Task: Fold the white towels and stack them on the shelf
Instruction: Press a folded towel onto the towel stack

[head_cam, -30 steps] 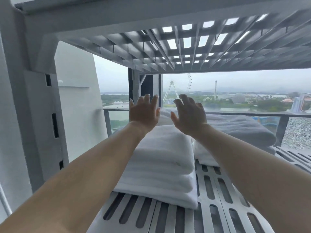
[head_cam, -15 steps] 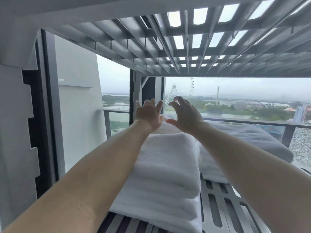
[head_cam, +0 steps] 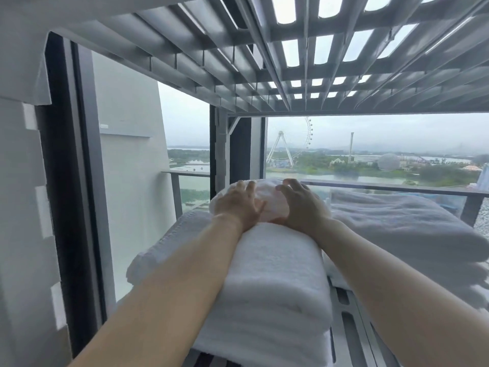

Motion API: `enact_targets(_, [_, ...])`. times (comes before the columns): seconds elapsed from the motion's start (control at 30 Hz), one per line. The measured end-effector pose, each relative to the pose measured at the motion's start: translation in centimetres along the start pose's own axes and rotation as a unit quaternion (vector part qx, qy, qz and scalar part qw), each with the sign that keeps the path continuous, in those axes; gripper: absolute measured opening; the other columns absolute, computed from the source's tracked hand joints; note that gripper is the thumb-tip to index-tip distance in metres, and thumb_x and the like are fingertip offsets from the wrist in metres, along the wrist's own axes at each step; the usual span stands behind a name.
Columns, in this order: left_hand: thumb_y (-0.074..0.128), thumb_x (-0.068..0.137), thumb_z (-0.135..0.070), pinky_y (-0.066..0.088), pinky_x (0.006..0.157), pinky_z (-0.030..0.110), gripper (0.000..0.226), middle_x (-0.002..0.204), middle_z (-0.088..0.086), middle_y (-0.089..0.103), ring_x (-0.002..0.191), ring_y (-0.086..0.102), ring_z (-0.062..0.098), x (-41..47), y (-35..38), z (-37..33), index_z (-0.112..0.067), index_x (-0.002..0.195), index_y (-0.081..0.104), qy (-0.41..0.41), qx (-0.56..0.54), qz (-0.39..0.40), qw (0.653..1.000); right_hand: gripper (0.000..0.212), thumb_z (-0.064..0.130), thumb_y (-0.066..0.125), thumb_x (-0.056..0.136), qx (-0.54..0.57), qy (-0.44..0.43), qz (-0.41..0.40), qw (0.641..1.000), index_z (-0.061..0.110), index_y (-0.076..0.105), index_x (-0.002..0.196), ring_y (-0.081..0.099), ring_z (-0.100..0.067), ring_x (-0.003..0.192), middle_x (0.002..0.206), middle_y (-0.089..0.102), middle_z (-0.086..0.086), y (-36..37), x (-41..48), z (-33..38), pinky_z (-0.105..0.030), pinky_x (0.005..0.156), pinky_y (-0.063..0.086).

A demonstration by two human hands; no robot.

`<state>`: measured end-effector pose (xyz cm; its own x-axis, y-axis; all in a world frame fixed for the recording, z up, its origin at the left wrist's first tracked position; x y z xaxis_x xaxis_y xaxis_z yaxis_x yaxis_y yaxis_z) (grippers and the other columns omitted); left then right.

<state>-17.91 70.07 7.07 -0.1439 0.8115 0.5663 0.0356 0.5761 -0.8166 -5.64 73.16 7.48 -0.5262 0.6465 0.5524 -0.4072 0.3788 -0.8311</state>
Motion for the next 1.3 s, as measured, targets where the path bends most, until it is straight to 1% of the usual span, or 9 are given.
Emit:
enact_targets(0.23, [0.063, 0.077, -0.05, 0.026, 0.11, 0.042, 0.081, 0.148, 0.0, 0.024, 0.135, 0.029, 0.022, -0.2, 1.3, 0.3, -0.028, 0.142, 0.02, 0.015, 0.007, 0.072, 0.997, 0.078, 0.038, 0.071, 0.071, -0.018, 0.005, 0.025, 1.0, 0.021, 0.032, 0.136, 0.028, -0.022, 0.133, 0.141, 0.035, -0.002, 0.7, -0.2, 0.3, -0.043, 0.107, 0.029])
enact_targets(0.33, [0.065, 0.076, -0.046, 0.027, 0.11, 0.042, 0.08, 0.146, -0.002, 0.027, 0.133, 0.032, 0.021, -0.2, 1.3, 0.2, -0.03, 0.141, 0.022, 0.013, 0.002, 0.067, 0.998, 0.071, 0.024, 0.064, 0.078, -0.033, 0.026, 0.033, 0.999, 0.022, 0.028, 0.14, 0.032, -0.022, 0.132, 0.14, 0.04, 0.0, 0.7, -0.3, 0.1, -0.042, 0.104, 0.03])
enact_targets(0.43, [0.064, 0.078, -0.035, 0.031, 0.107, 0.044, 0.074, 0.144, -0.002, 0.031, 0.129, 0.037, 0.022, -0.2, 0.9, -0.1, -0.03, 0.14, 0.024, 0.019, 0.008, 0.05, 0.999, 0.052, 0.012, 0.057, 0.081, -0.057, 0.029, 0.02, 0.998, 0.021, 0.039, 0.13, 0.041, -0.023, 0.124, 0.128, 0.05, 0.0, 0.4, -0.5, 0.3, -0.041, 0.096, 0.036])
enact_targets(0.57, [0.058, 0.08, -0.018, 0.034, 0.103, 0.047, 0.07, 0.143, 0.0, 0.031, 0.128, 0.038, 0.023, -0.3, 0.7, -0.3, -0.028, 0.141, 0.024, 0.017, 0.031, 0.043, 0.998, 0.044, 0.005, 0.054, 0.08, -0.095, 0.007, -0.017, 0.995, 0.017, 0.044, 0.121, 0.044, -0.024, 0.116, 0.118, 0.052, -0.001, -0.4, -0.7, 1.2, -0.041, 0.088, 0.042])
enact_targets(0.7, [0.051, 0.086, -0.01, 0.045, 0.093, 0.045, 0.054, 0.133, 0.005, 0.044, 0.117, 0.049, 0.028, -0.5, -0.2, -0.9, -0.026, 0.136, 0.037, 0.033, 0.09, 0.004, 0.995, 0.048, 0.005, 0.054, 0.078, -0.1, 0.001, -0.015, 0.995, 0.016, 0.042, 0.123, 0.042, -0.025, 0.118, 0.121, 0.046, -0.004, -0.4, -0.7, 1.5, -0.044, 0.09, 0.044])
enact_targets(0.83, [0.046, 0.09, -0.005, 0.051, 0.081, 0.043, 0.038, 0.118, 0.007, 0.051, 0.105, 0.055, 0.03, -0.9, -1.5, -2.2, -0.021, 0.124, 0.048, 0.083, 0.144, -0.057, 0.985, 0.062, 0.012, 0.055, 0.082, -0.099, 0.001, 0.031, 0.995, 0.025, 0.028, 0.137, 0.037, -0.028, 0.124, 0.135, 0.034, -0.004, 0.6, -0.4, 1.5, -0.049, 0.095, 0.041])
enact_targets(0.97, [0.046, 0.092, -0.007, 0.052, 0.078, 0.041, 0.033, 0.117, 0.004, 0.055, 0.104, 0.055, 0.027, -1.4, -2.2, -2.8, -0.023, 0.12, 0.051, 0.11, 0.142, -0.103, 0.978, 0.048, 0.012, 0.048, 0.086, -0.093, 0.016, 0.037, 0.995, 0.026, 0.037, 0.131, 0.041, -0.03, 0.121, 0.13, 0.039, -0.005, 0.7, -0.3, 1.2, -0.05, 0.093, 0.042])
enact_targets(1.17, [0.049, 0.089, -0.009, 0.044, 0.095, 0.044, 0.058, 0.145, 0.004, 0.036, 0.126, 0.043, 0.029, -0.5, -0.3, -0.8, -0.023, 0.142, 0.027, 0.032, 0.095, 0.002, 0.995, 0.047, 0.008, 0.05, 0.081, -0.134, -0.012, -0.065, 0.989, 0.027, 0.041, 0.124, 0.044, -0.027, 0.112, 0.122, 0.041, -0.004, -0.6, -0.6, 1.9, -0.043, 0.081, 0.04])
enact_targets(1.3, [0.037, 0.098, -0.016, 0.042, 0.098, 0.042, 0.046, 0.148, 0.001, 0.035, 0.128, 0.042, 0.026, -0.5, -0.4, -1.3, -0.028, 0.142, 0.032, 0.061, 0.116, 0.0, 0.991, 0.059, 0.011, 0.051, 0.081, -0.075, -0.002, 0.005, 0.997, 0.029, 0.033, 0.134, 0.044, -0.029, 0.118, 0.131, 0.039, -0.004, 0.6, -0.3, 1.1, -0.044, 0.089, 0.042])
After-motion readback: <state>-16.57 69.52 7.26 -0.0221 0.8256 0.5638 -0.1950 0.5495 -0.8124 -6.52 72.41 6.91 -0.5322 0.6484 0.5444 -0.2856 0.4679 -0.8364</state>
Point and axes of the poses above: each hand's wrist, its own x-axis towards the middle knuckle, its own y-axis out of the palm, z = x × y, the point moved 9 cm from there along x, towards the middle knuckle
